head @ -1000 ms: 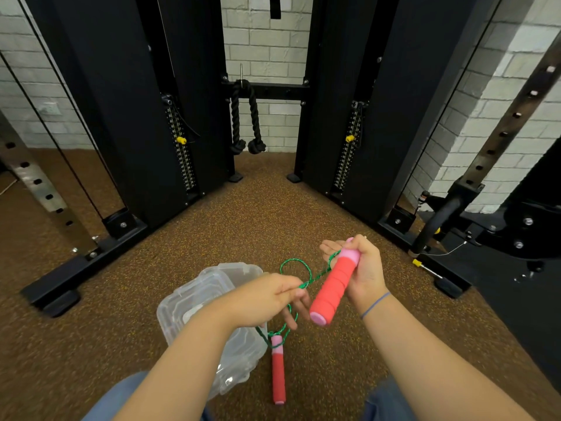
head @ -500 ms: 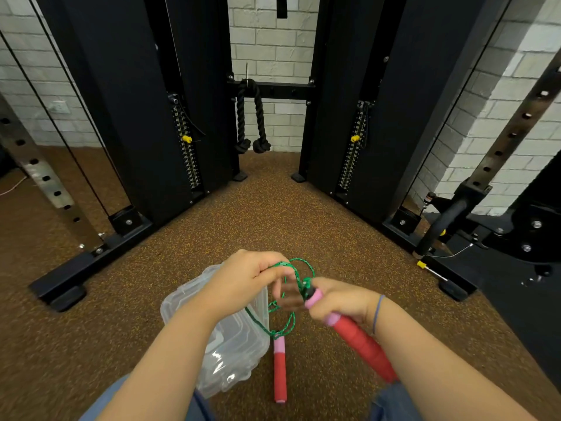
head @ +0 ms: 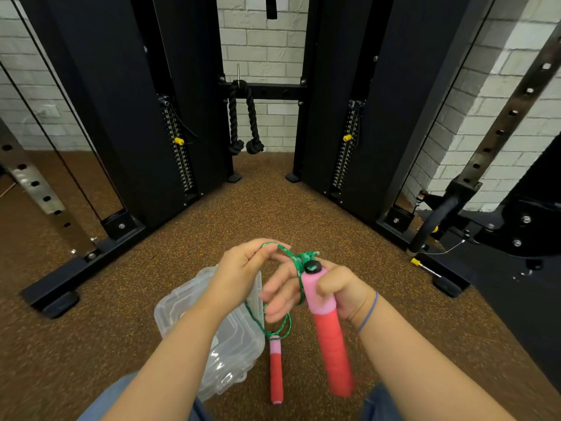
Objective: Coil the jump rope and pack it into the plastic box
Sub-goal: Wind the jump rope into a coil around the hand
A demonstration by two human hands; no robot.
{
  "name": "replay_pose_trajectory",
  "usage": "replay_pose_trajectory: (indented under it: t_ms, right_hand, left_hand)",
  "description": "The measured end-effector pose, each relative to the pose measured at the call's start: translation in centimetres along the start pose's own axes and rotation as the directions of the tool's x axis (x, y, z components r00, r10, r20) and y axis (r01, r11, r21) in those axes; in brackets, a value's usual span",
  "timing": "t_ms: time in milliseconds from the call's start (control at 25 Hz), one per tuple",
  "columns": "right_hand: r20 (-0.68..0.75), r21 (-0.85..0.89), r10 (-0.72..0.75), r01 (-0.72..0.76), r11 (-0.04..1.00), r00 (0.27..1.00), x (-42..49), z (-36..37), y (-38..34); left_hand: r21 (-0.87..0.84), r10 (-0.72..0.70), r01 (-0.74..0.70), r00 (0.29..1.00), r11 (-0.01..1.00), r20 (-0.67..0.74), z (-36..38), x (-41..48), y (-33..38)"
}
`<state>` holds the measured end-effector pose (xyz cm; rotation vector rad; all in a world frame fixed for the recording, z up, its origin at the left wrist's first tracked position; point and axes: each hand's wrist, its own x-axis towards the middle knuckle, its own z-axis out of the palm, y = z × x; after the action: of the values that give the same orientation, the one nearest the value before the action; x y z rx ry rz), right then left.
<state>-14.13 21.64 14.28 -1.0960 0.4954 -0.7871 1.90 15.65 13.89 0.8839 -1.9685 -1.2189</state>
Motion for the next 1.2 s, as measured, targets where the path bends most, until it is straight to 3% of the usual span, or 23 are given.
replay_pose_trajectory:
  t_ms: [40,80,120,240,360,440,520,600,760,880,1000,1120,1200]
  right_hand:
    - [0.050,0.083,-0.098,0.093,0.992,0.994,0.3,0.4,-0.1]
    - [0.077,0.176,-0.184,0.168,0.970,0.980,0.5,0.6,-0.2]
    - [0.027,0.229,-0.240,0.228,0.946,0.970,0.6,0.7,-0.5]
    - [-0.086,0.404,-0.332,0.338,0.850,0.939,0.7,1.1,-1.2]
    - [-0.232,0.566,-0.365,0.431,0.703,0.901,1.0,1.0,-1.8]
    - [-0.340,0.520,-0.411,0.533,0.668,0.846,0.6,-0.1,-2.5]
    - [-0.389,0.433,-0.472,0.609,0.664,0.791,-0.4,-1.3,-2.7]
    - [-0.412,0.336,-0.504,0.641,0.690,0.759,-1.5,-2.7,-2.9]
    - [-0.494,0.284,-0.532,0.706,0.649,0.688,-2.8,-4.6,-3.0]
    - [-0.628,0.217,-0.491,0.742,0.634,0.603,-3.8,-5.9,-2.8]
    - [-0.703,0.190,-0.432,0.735,0.651,0.565,-4.8,-6.9,-2.6]
    - [-0.763,0.161,-0.355,0.692,0.704,0.540,-4.5,-7.0,-1.8]
    - [-0.762,0.043,-0.343,0.570,0.820,0.550,-4.0,-6.5,-1.4]
  left_hand:
    - [-0.170,-0.033,0.055,0.991,0.984,0.128,0.4,-0.2,0.8]
    - [-0.233,-0.027,0.082,0.973,0.969,0.230,0.7,-0.6,1.6]
    - [-0.212,-0.012,0.066,0.969,0.975,0.247,1.0,-0.7,1.8]
    - [0.072,0.075,-0.078,0.996,0.994,0.053,1.8,-0.3,0.4]
    - [0.099,0.023,-0.036,0.990,0.994,0.139,2.3,-0.1,0.5]
    - [-0.104,-0.115,0.147,0.958,0.984,0.264,2.3,-0.3,1.0]
    - [-0.315,-0.227,0.364,0.890,0.876,0.396,1.6,-0.5,1.4]
    - [-0.365,-0.256,0.452,0.843,0.814,0.473,0.5,-0.7,1.3]
    - [-0.334,-0.263,0.500,0.790,0.799,0.553,-1.4,-1.0,1.3]
    - [-0.317,-0.271,0.524,0.763,0.791,0.587,-3.3,-1.1,1.3]
    - [-0.303,-0.248,0.544,0.719,0.783,0.649,-4.4,-1.3,1.0]
    - [-0.239,-0.266,0.535,0.700,0.810,0.663,-3.8,-1.4,0.9]
    - [-0.221,-0.278,0.533,0.699,0.817,0.659,-3.3,-1.4,1.2]
